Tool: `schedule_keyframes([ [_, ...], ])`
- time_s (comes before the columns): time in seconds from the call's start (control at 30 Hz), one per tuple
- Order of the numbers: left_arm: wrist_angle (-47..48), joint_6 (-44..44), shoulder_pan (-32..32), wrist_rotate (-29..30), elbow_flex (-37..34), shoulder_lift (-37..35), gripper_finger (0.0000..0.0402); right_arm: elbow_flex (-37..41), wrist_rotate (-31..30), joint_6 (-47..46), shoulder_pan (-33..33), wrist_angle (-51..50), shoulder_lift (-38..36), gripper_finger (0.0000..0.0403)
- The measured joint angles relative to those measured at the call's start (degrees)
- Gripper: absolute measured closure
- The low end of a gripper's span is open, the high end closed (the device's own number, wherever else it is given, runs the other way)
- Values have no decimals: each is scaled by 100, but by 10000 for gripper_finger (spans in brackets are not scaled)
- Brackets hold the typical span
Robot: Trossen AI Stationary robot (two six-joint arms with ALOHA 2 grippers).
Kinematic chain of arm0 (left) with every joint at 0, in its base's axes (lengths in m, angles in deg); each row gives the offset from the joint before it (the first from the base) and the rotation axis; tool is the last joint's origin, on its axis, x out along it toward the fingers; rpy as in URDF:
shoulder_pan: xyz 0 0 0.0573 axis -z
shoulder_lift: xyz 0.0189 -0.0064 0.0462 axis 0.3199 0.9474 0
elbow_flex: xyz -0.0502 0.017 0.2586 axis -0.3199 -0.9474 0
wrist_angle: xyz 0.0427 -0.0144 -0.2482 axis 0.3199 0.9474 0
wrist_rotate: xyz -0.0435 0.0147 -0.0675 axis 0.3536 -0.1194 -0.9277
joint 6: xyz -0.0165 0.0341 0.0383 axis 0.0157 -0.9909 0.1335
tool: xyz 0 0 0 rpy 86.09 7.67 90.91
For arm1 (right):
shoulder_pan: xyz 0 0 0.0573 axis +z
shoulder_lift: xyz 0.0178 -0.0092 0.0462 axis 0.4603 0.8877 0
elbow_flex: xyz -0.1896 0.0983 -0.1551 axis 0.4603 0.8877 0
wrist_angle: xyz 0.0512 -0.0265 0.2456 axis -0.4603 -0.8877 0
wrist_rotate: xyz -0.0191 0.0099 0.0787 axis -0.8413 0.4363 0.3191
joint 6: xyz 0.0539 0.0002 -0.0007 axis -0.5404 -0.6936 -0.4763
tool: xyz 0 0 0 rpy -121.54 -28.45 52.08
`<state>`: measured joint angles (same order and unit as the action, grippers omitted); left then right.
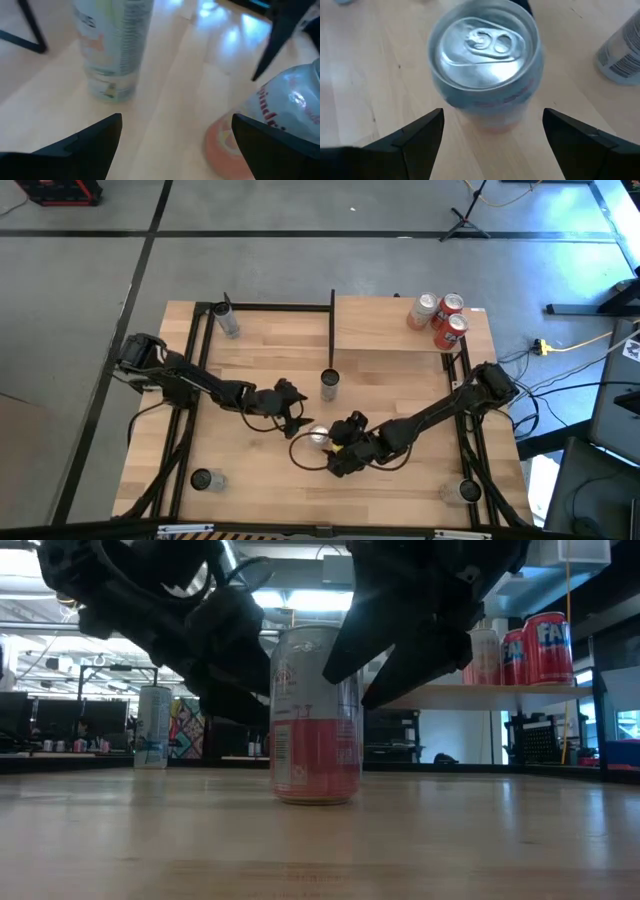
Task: Place canned beverage on shelf
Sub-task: Put the orange can on the shelf aligned with the other orange soda can
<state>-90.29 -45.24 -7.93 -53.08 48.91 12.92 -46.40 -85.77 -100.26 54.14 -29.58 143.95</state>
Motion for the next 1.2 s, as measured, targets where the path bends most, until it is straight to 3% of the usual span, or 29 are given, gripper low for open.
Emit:
schedule_keyframes([
  [0.3, -206, 10, 378, -983, -6, 91, 29, 3, 44, 30, 4, -720, 0, 75],
  [0.5, -229, 41, 755, -1006, -4, 91, 29, 3, -71, -13, -72, -1236, 4, 75],
  [0.67, 253, -13, 731, -1367, -4, -142, 29, 6, 681, -9, -89, -1310, -33, 75],
  [0.77, 973, -17, 585, -1131, -4, -490, 29, 3, 932, -8, 44, -1022, -62, 75],
  [0.93, 1031, 73, 275, -13, -4, -604, 29, -3, 476, -12, 258, -118, -12, 75],
  [1.2, -278, 35, 170, -828, 7, 88, 29, -3, -26, -194, 131, -133, 96, 75],
])
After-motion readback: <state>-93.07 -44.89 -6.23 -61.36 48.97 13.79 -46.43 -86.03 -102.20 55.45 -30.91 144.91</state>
